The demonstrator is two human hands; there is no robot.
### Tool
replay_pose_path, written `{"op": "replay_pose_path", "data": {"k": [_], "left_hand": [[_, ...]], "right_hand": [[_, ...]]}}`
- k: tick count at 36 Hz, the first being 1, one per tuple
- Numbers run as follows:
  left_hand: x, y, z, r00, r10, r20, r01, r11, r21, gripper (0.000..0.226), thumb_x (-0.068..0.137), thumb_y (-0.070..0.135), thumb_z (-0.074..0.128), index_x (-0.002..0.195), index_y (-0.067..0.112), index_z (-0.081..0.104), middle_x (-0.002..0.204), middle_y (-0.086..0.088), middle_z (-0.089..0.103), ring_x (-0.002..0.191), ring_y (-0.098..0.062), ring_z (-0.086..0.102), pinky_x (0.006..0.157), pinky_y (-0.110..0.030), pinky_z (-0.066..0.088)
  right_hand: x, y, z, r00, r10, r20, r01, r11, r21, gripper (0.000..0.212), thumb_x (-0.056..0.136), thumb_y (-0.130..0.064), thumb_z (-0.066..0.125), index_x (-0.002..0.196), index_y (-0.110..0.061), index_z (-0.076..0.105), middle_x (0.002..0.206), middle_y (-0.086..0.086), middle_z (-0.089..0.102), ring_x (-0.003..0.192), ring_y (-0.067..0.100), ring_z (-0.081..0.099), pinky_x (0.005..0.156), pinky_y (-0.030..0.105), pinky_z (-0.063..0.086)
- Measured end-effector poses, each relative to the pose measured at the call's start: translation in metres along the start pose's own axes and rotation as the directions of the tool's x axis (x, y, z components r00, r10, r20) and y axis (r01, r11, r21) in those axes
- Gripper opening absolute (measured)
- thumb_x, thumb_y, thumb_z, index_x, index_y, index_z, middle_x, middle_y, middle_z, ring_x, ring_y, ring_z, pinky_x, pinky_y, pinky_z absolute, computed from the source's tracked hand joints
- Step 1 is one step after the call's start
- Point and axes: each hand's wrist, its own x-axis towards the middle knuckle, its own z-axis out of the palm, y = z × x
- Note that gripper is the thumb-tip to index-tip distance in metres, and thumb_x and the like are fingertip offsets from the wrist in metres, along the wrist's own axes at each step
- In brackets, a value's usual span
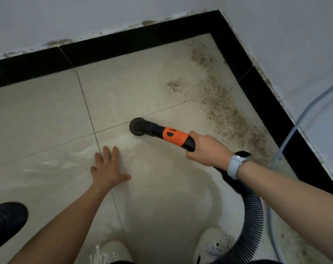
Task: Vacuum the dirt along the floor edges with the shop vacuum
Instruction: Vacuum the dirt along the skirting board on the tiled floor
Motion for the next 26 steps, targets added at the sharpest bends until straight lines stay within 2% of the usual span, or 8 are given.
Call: {"op": "replay_pose_path", "data": {"k": [5,7,9,12,15,18,20,26], "left_hand": [[-0.001,0.002,-0.002,1.000,-0.005,0.013,0.005,1.000,-0.024,0.116,0.074,0.051,0.075,0.151,0.027,-0.009,0.158,-0.003,-0.020,0.146,-0.034,-0.013,0.114,-0.055,0.019],[-0.001,0.002,-0.002,1.000,-0.007,0.006,0.007,1.000,-0.030,0.117,0.073,0.051,0.076,0.151,0.028,-0.008,0.158,-0.003,-0.020,0.146,-0.034,-0.013,0.113,-0.055,0.020],[-0.001,0.003,-0.003,1.000,-0.010,0.008,0.010,0.999,-0.038,0.116,0.072,0.051,0.076,0.151,0.028,-0.006,0.158,-0.003,-0.018,0.146,-0.034,-0.012,0.113,-0.055,0.022],[0.000,0.006,-0.006,1.000,-0.023,0.001,0.023,0.997,-0.069,0.112,0.071,0.047,0.078,0.150,0.027,0.001,0.158,-0.003,-0.013,0.145,-0.035,-0.008,0.110,-0.053,0.026],[0.003,0.013,-0.007,0.999,-0.044,-0.026,0.040,0.992,-0.120,0.101,0.073,0.043,0.078,0.148,0.022,0.014,0.157,-0.006,-0.003,0.145,-0.036,-0.001,0.108,-0.053,0.030],[0.007,0.022,-0.008,0.998,-0.051,-0.048,0.045,0.990,-0.132,0.092,0.075,0.045,0.075,0.145,0.019,0.020,0.154,-0.009,0.005,0.143,-0.036,0.006,0.107,-0.051,0.033],[0.007,0.029,-0.009,0.998,-0.028,-0.061,0.021,0.993,-0.113,0.089,0.077,0.046,0.073,0.144,0.020,0.021,0.154,-0.009,0.006,0.142,-0.035,0.008,0.107,-0.050,0.034],[0.003,0.045,-0.009,0.998,0.051,-0.039,-0.054,0.996,-0.071,0.091,0.079,0.044,0.071,0.146,0.027,0.013,0.156,-0.006,-0.004,0.144,-0.035,-0.001,0.108,-0.051,0.031]], "right_hand": [[-0.004,-0.017,0.007,0.994,-0.071,0.078,0.075,0.996,-0.046,0.025,0.084,-0.025,0.058,0.104,-0.018,0.044,0.070,-0.002,0.047,0.066,0.026,0.050,0.050,0.029,0.033],[-0.001,-0.019,0.008,0.995,-0.058,0.081,0.062,0.997,-0.048,0.028,0.085,-0.028,0.057,0.108,-0.017,0.046,0.079,0.003,0.055,0.071,0.029,0.055,0.055,0.031,0.039],[0.005,-0.015,0.001,0.999,0.000,0.050,0.000,1.000,-0.004,0.028,0.086,-0.030,0.057,0.108,-0.016,0.046,0.087,0.009,0.062,0.072,0.030,0.058,0.061,0.032,0.045],[0.013,0.001,-0.016,0.992,0.118,-0.052,-0.113,0.990,0.083,0.025,0.086,-0.028,0.056,0.105,-0.015,0.046,0.084,0.011,0.065,0.060,0.029,0.060,0.057,0.034,0.050],[0.014,0.023,-0.033,0.944,0.291,-0.157,-0.247,0.937,0.247,0.021,0.084,-0.020,0.055,0.103,-0.013,0.048,0.074,0.011,0.064,0.048,0.027,0.061,0.047,0.033,0.052],[0.003,0.036,-0.038,0.906,0.399,-0.141,-0.310,0.853,0.421,0.019,0.083,-0.012,0.054,0.101,-0.010,0.047,0.065,0.010,0.058,0.039,0.024,0.056,0.037,0.027,0.045],[-0.006,0.031,-0.028,0.920,0.378,-0.104,-0.298,0.846,0.441,0.018,0.083,-0.010,0.054,0.099,-0.011,0.046,0.065,0.011,0.058,0.040,0.026,0.055,0.037,0.029,0.045],[-0.008,0.008,0.002,0.975,0.220,-0.020,-0.208,0.947,0.245,0.026,0.085,-0.024,0.055,0.106,-0.015,0.043,0.080,0.013,0.063,0.064,0.035,0.064,0.059,0.044,0.057]]}}
